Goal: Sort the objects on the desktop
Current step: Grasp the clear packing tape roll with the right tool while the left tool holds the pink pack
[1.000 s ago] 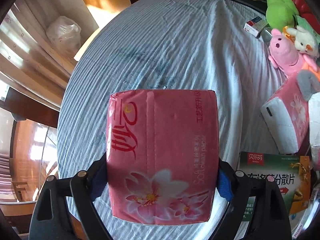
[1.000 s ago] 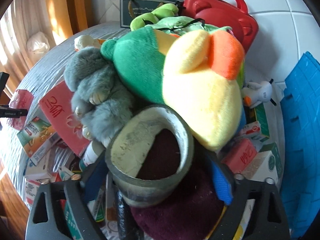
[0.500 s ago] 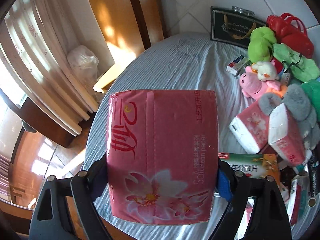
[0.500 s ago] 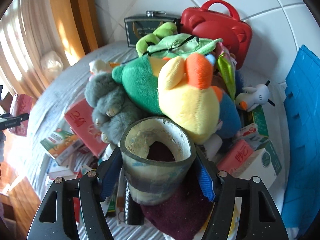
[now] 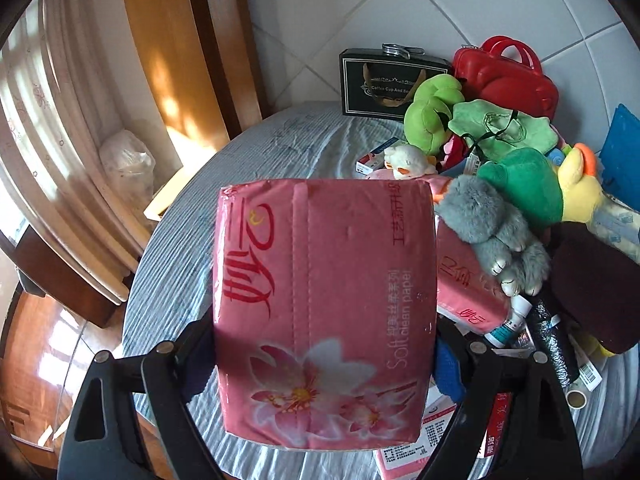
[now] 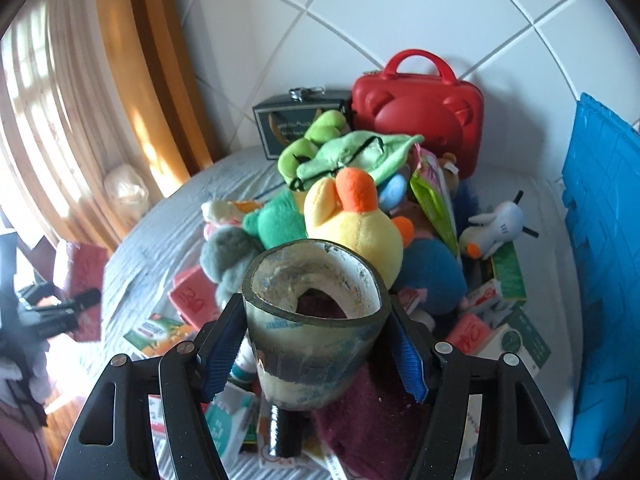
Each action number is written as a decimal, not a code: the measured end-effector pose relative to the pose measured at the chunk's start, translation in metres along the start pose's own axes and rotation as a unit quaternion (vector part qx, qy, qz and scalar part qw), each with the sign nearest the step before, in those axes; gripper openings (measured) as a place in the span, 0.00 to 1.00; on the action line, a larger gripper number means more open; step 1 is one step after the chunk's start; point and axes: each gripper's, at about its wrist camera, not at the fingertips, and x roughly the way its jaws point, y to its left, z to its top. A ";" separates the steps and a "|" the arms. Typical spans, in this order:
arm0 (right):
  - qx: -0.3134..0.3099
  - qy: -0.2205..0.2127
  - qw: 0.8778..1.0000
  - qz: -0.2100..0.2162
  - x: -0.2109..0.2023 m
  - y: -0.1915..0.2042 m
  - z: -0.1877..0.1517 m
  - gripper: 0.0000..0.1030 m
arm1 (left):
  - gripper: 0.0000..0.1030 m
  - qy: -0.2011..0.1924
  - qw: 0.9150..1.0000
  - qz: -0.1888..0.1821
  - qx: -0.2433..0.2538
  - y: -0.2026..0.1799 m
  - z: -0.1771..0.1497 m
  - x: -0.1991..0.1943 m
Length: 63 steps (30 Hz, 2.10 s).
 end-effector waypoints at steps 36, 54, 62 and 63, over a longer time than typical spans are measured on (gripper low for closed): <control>-0.130 0.107 0.981 -0.096 0.062 0.035 -0.066 0.89 | 0.85 0.058 0.998 -0.012 0.006 0.002 -0.037 0.038; -0.106 0.022 0.992 -0.058 0.006 0.029 -0.025 0.62 | 0.85 0.012 0.999 -0.037 0.013 -0.025 -0.023 0.002; -0.116 -0.003 0.992 -0.055 -0.012 0.026 -0.010 0.03 | 0.85 0.000 0.998 -0.058 0.021 -0.049 -0.017 -0.007; -0.113 0.011 0.992 -0.049 -0.006 0.024 -0.014 0.03 | 0.85 0.004 0.998 -0.058 0.021 -0.050 -0.018 -0.005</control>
